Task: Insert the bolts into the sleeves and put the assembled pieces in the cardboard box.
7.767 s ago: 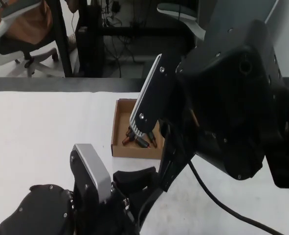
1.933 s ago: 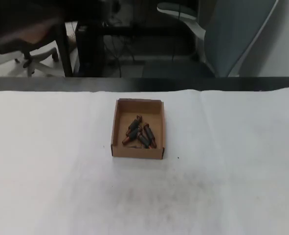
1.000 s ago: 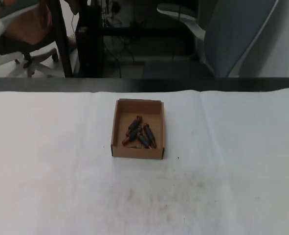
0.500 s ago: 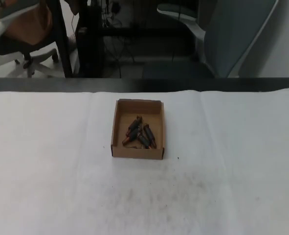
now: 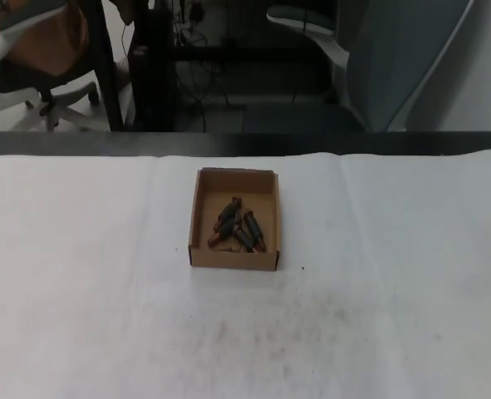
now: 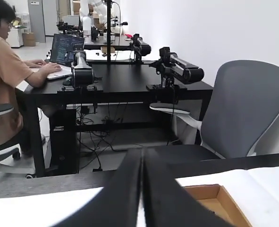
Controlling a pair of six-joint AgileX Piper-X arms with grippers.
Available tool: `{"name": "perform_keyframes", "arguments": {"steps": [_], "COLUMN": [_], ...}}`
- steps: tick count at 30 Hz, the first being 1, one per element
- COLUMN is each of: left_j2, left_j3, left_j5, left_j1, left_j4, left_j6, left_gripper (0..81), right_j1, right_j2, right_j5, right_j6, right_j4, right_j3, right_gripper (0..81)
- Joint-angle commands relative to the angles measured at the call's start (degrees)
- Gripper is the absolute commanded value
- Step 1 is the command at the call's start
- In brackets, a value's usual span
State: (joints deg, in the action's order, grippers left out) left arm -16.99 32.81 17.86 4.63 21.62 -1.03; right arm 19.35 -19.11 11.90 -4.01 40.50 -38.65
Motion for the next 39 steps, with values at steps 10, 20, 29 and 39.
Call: {"name": "perform_keyframes", "arguments": {"steps": [10, 20, 29, 39], "left_j2": [-3.99, -2.05, -1.43, -1.43], "left_j3": [-8.14, -16.02, -18.89, -23.42], "left_j5": [0.34, 6.36, 2.81, 2.81], "left_j1": [-0.23, -0.23, -0.23, -0.23], "left_j4": [6.74, 5.38, 5.98, 6.21], "left_j6": [2.47, -0.78, -1.37, -4.12], "left_gripper": [1.8, 1.8, 1.8, 1.8], "right_j1": [-0.28, -0.28, -0.28, -0.28], "right_j2": [0.45, 0.45, 0.45, 0.45], "right_j5": [-6.63, -6.64, -6.64, -6.64], "right_j6": [15.89, 13.86, 13.86, 13.86], "right_j4": [-12.94, -12.74, -12.90, -12.90], "right_j3": [23.02, 27.53, 27.53, 27.53], "right_gripper": [0.6, 0.6, 0.6, 0.6]}}
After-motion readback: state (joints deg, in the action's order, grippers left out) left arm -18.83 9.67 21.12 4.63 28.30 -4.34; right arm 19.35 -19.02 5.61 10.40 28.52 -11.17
